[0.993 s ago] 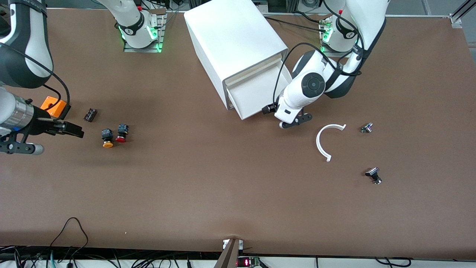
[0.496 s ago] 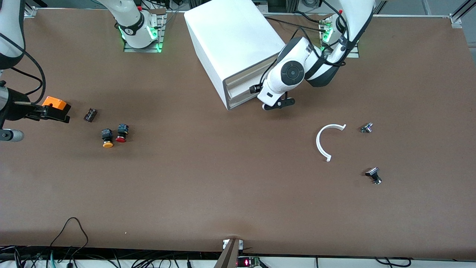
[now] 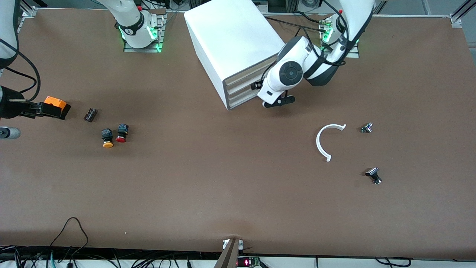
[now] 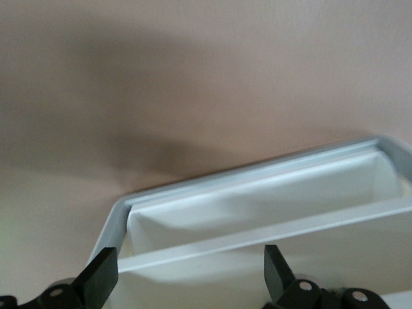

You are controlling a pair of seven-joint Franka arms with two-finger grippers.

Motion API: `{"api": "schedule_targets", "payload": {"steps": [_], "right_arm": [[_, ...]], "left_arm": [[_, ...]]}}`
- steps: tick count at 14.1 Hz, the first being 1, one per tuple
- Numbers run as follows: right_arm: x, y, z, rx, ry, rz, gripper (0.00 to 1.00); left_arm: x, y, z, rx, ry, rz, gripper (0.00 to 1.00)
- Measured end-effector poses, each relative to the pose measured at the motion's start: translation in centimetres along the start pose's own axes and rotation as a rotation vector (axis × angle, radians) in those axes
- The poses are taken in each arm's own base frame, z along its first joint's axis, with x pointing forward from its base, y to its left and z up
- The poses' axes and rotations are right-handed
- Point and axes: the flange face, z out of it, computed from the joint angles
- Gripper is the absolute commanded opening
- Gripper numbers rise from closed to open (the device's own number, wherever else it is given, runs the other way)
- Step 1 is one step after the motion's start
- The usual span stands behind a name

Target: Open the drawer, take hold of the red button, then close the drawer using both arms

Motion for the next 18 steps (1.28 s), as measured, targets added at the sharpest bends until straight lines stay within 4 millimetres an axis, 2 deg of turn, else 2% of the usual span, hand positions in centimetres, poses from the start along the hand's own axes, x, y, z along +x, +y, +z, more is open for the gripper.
{"api": "schedule_targets", "payload": {"steps": [2,4,5,6,10,15,18], "right_arm": [[-0.1,-0.6,-0.3,-0.032,0.001,-0.013,1.00],[-0.5,-0.3,-1.3,-0.063,0.017,-0.014,1.00],[-0.9,-0.2,-2.0,-0.074,0.029,-0.014,1.00],[-1.1,-0.1,-2.6,-0.077,0.038,-0.014,1.00],[-1.9,-0.3,-3.4,-0.071,0.050,-0.018,1.00],[-6.3,1.4,-3.8,-0.033,0.092,-0.006,1.00],[-6.9,1.0,-3.8,-0.029,0.098,-0.001,1.00]], "left_arm": [[3.5,-2.0,-4.3,-0.071,0.055,-0.068,1.00],[7.7,-5.0,-10.5,-0.161,0.151,-0.153,1.00],[9.2,-6.6,-13.8,-0.204,0.203,-0.186,1.00],[9.8,-7.8,-16.6,-0.235,0.247,-0.207,1.00],[9.1,-12.3,-24.7,-0.266,0.410,-0.198,1.00],[6.1,-22.4,-34.0,-0.081,0.446,0.073,1.00],[5.5,-26.3,-37.7,0.011,0.458,0.186,1.00]]}}
